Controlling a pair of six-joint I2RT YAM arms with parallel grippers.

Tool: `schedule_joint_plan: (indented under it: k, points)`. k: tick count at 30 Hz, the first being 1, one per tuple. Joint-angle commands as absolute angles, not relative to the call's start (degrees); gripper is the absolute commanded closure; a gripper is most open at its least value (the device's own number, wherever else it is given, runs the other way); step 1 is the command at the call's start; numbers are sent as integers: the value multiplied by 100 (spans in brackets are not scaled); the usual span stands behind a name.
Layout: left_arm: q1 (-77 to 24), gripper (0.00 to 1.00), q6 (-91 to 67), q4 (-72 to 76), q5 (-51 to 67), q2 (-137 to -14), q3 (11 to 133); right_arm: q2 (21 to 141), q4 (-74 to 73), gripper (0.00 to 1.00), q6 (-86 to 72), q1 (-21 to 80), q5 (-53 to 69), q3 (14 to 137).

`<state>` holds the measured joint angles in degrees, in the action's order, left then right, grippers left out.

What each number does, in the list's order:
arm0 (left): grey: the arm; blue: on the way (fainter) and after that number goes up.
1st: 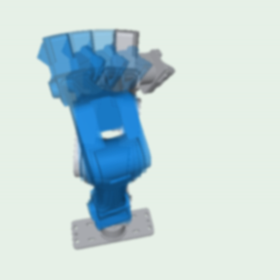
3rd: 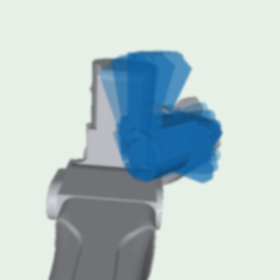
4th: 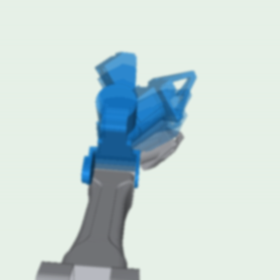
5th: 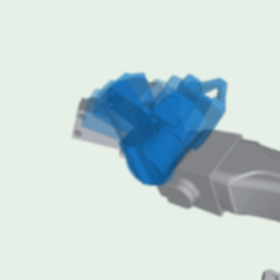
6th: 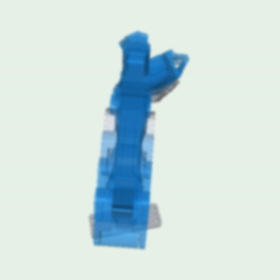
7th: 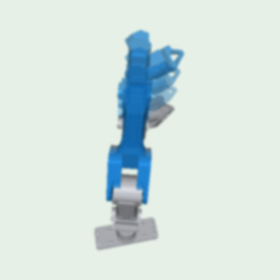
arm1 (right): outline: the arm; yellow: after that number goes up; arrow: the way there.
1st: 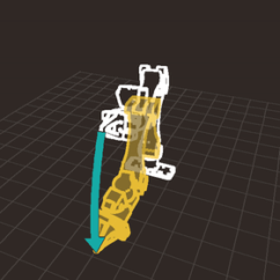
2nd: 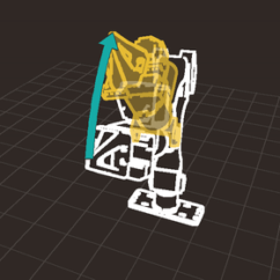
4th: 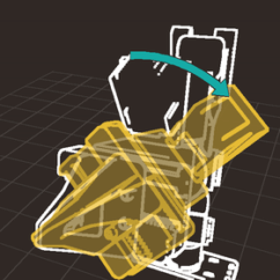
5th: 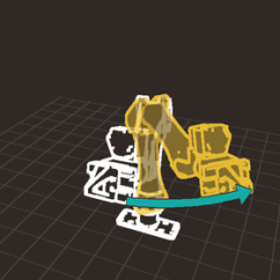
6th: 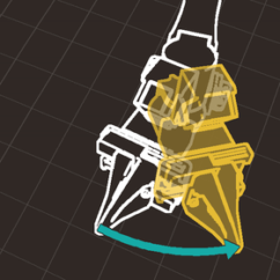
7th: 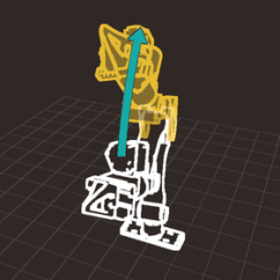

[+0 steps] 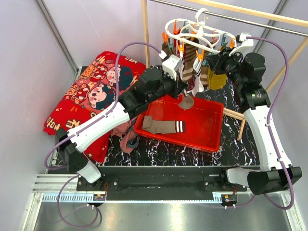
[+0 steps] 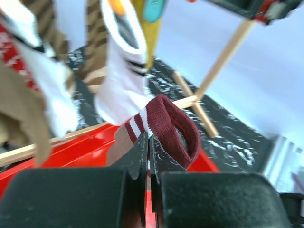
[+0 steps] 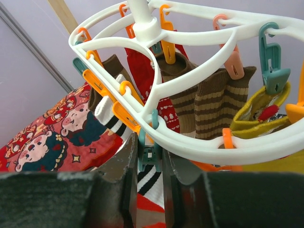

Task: Clip the socks to the hanger
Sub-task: Pick up the sock from the bin, then clamp the sock onto the hanger.

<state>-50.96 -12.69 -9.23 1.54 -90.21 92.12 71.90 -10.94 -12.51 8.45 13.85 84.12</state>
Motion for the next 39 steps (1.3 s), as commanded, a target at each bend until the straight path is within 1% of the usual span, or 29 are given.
schedule_joint_plan:
  k: [1,5,12,22,39]
  points:
    - [-5159,100,-1687,-343,817,-9202,9764,7058,-1002,92,-1345,826,1582,8393]
    - [-5212,100,-1688,-194,748,-9395,10046,7066,-1002,92,-1406,835,1643,8411]
    - [-5212,100,-1731,-255,176,-9974,10643,7049,-1019,92,-1538,826,1819,8525]
    - [-5142,100,-1731,-299,-448,-10362,10951,7005,-1142,93,-1494,826,1872,8692]
    - [-4975,100,-1898,-194,-431,-10521,11311,7111,-1222,94,-1415,826,1987,8587]
